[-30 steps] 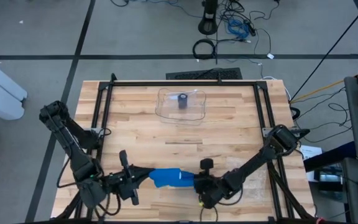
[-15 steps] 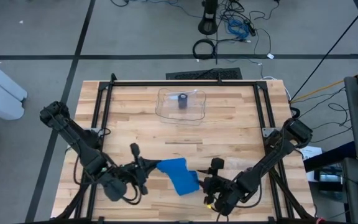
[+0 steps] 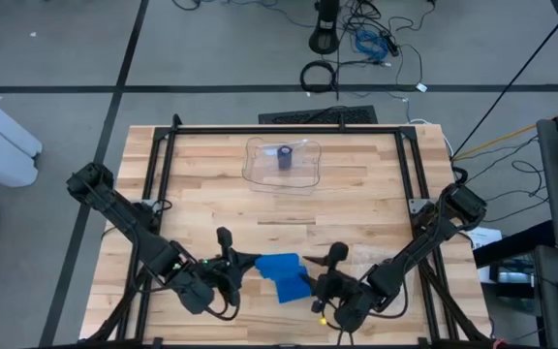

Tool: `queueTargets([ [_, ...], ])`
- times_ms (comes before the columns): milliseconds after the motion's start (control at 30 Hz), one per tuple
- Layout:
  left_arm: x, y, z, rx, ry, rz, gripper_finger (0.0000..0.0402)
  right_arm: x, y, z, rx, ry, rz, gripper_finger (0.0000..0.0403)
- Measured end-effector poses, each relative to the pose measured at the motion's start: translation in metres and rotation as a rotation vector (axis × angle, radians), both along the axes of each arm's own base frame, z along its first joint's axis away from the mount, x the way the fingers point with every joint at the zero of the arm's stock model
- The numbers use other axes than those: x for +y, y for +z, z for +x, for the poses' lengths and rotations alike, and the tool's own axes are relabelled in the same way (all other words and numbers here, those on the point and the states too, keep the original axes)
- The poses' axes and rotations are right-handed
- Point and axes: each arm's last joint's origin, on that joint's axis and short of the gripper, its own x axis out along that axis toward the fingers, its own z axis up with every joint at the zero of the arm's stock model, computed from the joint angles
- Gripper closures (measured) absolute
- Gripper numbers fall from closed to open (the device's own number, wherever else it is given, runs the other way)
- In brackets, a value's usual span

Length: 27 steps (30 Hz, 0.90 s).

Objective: Roll bandage
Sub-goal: Roll the blue bandage

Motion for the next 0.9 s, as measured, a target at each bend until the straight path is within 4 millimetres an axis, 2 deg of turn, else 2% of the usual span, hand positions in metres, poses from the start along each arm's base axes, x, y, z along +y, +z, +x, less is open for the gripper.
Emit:
queueTargets([
  [67,-0.002,0.000,-0.002,0.004,-0.011,0.007,0.0396,-0.003,0.000,-0.010,-0.011,-0.022,-0.022,0.0199],
  [267,-0.004,0.000,-0.003,0.008,-0.020,0.029,0.0396,-0.006,0.027,-0.054,-0.130,0.013,0.111,0.0199],
  [400,-0.001,0.000,0.000,0.004,-0.020,0.016,0.0396,-0.011,0.023,-0.069,-0.194,0.114,0.266,0.0199],
  [567,0.001,0.000,0.006,0.011,-0.054,-0.024,0.0396,-0.026,-0.004,-0.064,-0.305,0.292,0.368,0.0199],
  [700,0.002,0.001,0.007,0.007,-0.051,-0.028,0.0396,-0.033,-0.019,-0.056,-0.364,0.333,0.378,0.0199],
  [900,0.001,-0.006,0.010,0.025,-0.049,-0.015,0.0396,-0.036,-0.029,-0.028,-0.350,0.373,0.401,0.0199],
])
